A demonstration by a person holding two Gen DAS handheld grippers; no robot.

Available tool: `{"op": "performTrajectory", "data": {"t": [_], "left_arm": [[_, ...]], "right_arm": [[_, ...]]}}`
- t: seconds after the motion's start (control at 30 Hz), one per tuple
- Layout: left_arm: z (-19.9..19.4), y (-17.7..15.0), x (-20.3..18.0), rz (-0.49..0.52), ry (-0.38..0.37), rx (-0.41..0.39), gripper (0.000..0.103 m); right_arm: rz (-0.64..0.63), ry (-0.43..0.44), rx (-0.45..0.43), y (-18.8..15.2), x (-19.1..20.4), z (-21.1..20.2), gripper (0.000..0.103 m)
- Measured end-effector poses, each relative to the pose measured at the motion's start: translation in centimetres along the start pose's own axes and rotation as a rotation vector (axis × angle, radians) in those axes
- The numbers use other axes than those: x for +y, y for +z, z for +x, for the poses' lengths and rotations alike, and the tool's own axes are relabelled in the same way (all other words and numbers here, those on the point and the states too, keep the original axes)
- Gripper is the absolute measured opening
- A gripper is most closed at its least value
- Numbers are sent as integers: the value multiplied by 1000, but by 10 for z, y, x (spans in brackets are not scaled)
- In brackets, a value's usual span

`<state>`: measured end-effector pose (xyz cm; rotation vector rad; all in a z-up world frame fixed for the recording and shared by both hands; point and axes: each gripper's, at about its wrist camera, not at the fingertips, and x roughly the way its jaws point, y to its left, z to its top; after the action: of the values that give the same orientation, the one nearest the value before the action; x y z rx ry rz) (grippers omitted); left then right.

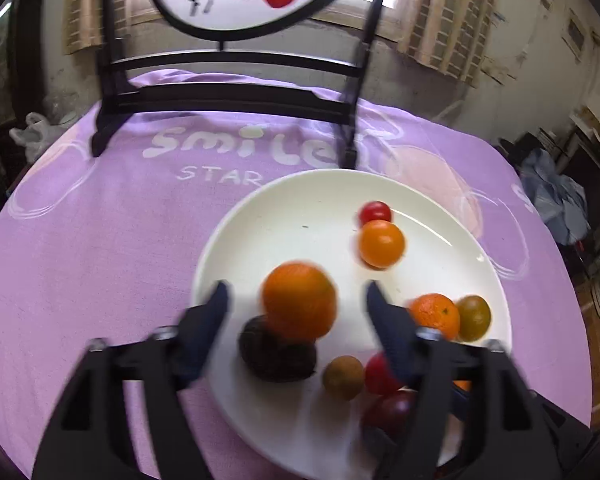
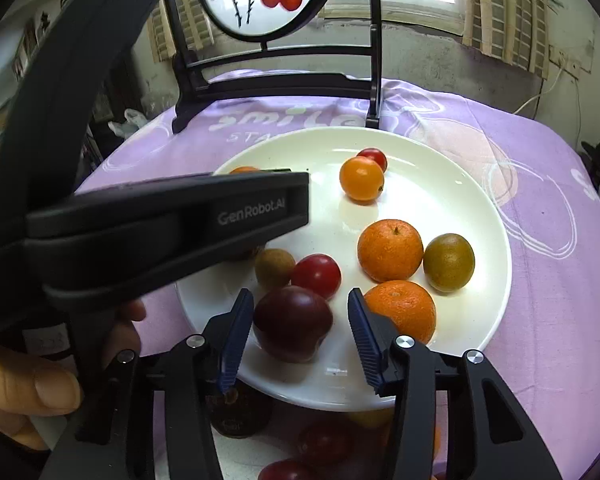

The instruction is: Organize fruits

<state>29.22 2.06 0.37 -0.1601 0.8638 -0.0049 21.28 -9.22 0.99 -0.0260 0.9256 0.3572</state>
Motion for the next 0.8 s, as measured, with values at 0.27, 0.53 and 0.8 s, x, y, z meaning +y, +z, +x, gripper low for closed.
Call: {"op": "performTrajectory", "data": {"t": [0.27,0.53,0.8], "left_arm": [[-36,-19,15,-39,10,-45,88],[-69,-64,3,25,30,-39,90],[-88,-109,-8,84,40,-20,92]], "right_arm": [[35,61,-50,-21,-17,-36,67],[116,-4,-95,-60,-65,-78,75],[136,-1,-63,-98,-89,-93,77]]}}
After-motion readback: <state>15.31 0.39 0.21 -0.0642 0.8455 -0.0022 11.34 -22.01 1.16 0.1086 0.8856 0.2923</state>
